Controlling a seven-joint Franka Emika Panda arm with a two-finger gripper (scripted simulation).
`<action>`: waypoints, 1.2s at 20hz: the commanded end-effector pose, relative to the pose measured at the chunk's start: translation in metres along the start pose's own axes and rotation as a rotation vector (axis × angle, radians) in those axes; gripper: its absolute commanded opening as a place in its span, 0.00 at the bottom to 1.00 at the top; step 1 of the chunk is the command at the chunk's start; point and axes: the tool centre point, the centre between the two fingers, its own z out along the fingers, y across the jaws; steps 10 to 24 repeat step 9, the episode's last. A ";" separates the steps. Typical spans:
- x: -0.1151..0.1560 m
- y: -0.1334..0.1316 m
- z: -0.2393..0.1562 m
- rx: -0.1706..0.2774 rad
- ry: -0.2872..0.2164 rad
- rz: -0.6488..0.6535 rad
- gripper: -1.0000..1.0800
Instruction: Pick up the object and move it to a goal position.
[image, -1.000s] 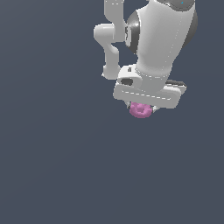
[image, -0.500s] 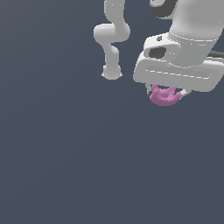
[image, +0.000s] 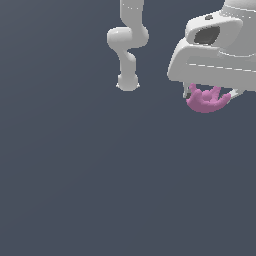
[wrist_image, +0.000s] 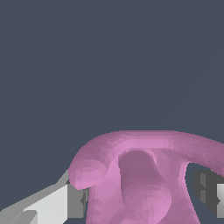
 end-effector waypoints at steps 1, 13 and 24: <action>0.000 -0.004 -0.005 0.000 0.000 0.001 0.00; 0.001 -0.008 -0.011 0.000 -0.001 0.000 0.00; 0.001 -0.008 -0.011 0.000 -0.001 0.000 0.00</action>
